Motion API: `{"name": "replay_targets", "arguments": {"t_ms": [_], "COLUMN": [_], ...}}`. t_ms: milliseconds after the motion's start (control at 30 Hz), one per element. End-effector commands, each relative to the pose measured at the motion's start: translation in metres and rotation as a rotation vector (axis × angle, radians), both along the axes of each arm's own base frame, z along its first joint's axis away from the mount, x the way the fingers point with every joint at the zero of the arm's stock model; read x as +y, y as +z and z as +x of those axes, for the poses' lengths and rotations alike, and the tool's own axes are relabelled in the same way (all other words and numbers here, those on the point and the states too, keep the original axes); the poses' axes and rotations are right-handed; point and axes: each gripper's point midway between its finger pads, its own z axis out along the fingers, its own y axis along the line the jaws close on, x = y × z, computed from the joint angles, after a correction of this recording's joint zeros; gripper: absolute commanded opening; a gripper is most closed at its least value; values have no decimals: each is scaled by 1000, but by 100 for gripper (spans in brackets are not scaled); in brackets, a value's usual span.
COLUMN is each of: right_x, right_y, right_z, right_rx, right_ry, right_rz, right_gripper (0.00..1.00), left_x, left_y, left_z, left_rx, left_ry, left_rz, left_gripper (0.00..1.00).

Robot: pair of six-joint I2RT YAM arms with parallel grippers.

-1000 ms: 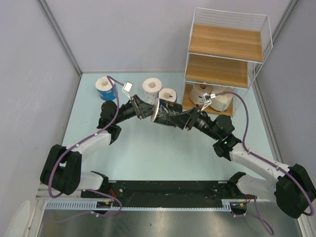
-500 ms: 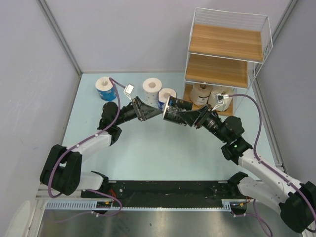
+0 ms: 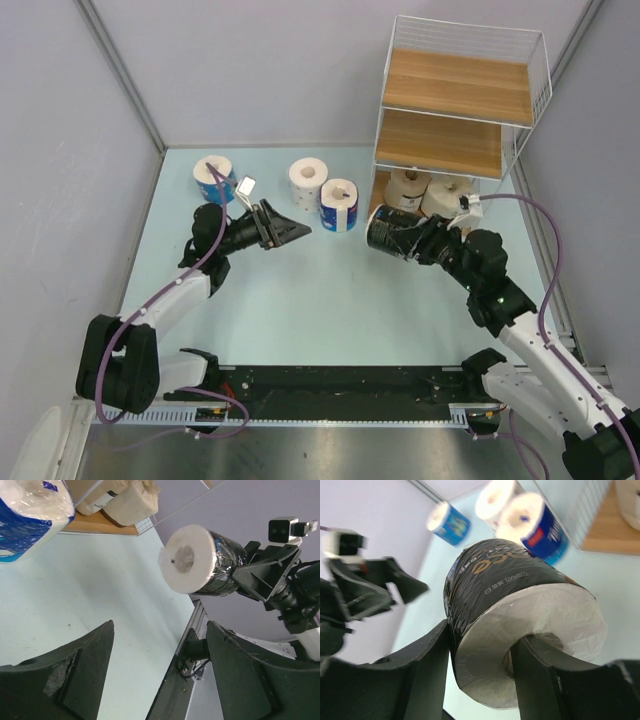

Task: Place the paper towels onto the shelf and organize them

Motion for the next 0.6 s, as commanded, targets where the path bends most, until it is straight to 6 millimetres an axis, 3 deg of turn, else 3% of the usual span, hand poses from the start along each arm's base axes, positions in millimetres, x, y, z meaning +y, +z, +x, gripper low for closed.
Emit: {"name": "replay_targets", "arguments": {"t_ms": [0, 133, 300, 567], "right_x": [-9, -20, -25, -27], "right_y": [4, -9, -8, -68], "right_z": [1, 0, 3, -15], "right_rx": [37, 109, 162, 387], "right_ry": [5, -5, 11, 145], "right_rz": [-186, -308, -421, -656], "right_gripper": [40, 39, 42, 48], "left_x": [9, 14, 18, 27], "left_y": [12, 5, 1, 1], "left_z": [8, 11, 14, 15], "left_rx": [-96, -80, -73, -91], "left_ry": [26, 35, 45, 76], "left_rz": [117, 171, 195, 228], "left_gripper": [80, 80, 80, 81]}}
